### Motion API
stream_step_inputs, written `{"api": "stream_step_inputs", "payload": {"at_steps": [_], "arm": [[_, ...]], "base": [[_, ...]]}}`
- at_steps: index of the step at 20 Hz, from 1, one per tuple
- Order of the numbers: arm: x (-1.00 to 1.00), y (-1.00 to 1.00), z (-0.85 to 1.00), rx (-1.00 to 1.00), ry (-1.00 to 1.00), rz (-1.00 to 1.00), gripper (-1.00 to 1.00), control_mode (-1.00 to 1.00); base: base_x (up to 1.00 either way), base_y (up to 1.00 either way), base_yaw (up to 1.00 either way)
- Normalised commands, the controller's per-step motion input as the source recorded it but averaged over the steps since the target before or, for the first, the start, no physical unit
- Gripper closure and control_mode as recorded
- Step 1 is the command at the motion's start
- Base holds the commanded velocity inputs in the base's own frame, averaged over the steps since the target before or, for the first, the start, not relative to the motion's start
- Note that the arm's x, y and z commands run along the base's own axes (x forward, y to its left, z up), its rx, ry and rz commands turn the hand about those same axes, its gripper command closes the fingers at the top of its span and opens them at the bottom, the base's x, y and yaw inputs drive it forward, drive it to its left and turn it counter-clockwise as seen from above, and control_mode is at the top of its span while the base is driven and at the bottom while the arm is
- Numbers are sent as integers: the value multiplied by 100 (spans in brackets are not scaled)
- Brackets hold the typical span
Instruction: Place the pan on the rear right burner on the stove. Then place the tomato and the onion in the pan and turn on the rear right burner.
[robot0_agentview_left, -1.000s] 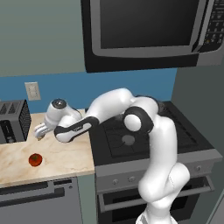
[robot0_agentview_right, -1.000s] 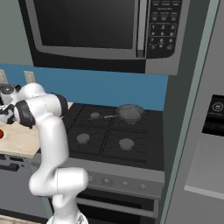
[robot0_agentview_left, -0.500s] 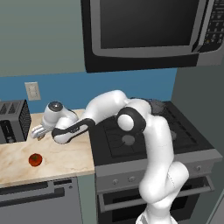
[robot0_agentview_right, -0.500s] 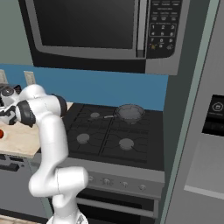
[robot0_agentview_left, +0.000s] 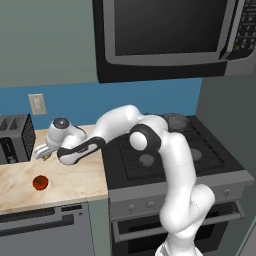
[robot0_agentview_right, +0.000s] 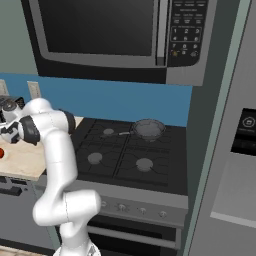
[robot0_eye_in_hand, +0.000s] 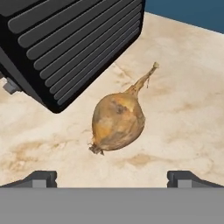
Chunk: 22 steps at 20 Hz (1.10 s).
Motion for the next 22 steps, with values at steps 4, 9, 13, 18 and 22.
{"api": "stream_step_inputs", "payload": {"at_steps": [4, 9, 13, 18, 22], "arm": [[16, 8, -14, 0, 0, 0, -100, -100], [18, 9, -17, 0, 0, 0, -100, -100], [22, 10, -14, 0, 0, 0, -100, -100], [26, 12, -11, 0, 0, 0, -100, -100], [23, 12, -9, 0, 0, 0, -100, -100]], "base": [[0, 0, 0], [0, 0, 0], [0, 0, 0], [0, 0, 0], [0, 0, 0]]}}
